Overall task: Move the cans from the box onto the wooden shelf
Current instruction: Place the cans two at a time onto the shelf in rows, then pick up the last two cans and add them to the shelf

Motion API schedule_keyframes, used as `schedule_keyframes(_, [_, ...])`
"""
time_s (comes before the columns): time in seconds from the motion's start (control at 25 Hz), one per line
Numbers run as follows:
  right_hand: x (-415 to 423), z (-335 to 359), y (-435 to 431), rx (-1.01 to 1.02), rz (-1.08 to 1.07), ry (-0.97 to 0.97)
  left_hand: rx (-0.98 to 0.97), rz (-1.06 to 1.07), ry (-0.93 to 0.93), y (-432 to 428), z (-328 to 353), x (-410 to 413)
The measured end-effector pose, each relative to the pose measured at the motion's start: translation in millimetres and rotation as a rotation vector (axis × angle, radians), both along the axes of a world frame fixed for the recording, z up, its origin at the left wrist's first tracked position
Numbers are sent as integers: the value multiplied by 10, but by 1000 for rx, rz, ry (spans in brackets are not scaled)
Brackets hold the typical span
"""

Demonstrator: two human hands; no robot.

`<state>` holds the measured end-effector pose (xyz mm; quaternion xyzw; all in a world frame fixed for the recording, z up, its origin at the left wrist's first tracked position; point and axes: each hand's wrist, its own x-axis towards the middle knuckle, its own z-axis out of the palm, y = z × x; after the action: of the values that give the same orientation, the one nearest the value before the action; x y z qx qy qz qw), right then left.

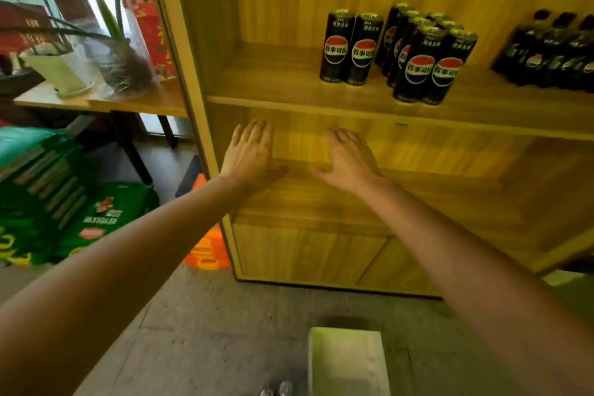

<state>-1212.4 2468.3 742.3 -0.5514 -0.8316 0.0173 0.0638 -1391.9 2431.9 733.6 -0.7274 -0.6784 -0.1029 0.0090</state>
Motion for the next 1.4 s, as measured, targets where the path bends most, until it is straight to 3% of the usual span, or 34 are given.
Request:
schedule_keyframes(0.32, [-40, -1950, -586, -236, 21, 16, -164, 6, -46, -587, -1831, -2])
schedule_keyframes(0.8, [273, -6736, -1814, -743, 5, 108, -734, 64, -251, -1994, -6673, 46])
schedule_keyframes(0.96, [297, -7992, -2251, -839, 27, 141, -859, 27, -336, -2380, -7866, 165])
schedule_keyframes(1.16, [170, -8708, -2458, -759, -2, 218, -873, -33, -334, -2424, -8538, 251])
schedule_keyframes(1.4, [140, -8671, -2351, -642, -90, 339, -730, 35, -426, -2350, -8508, 330])
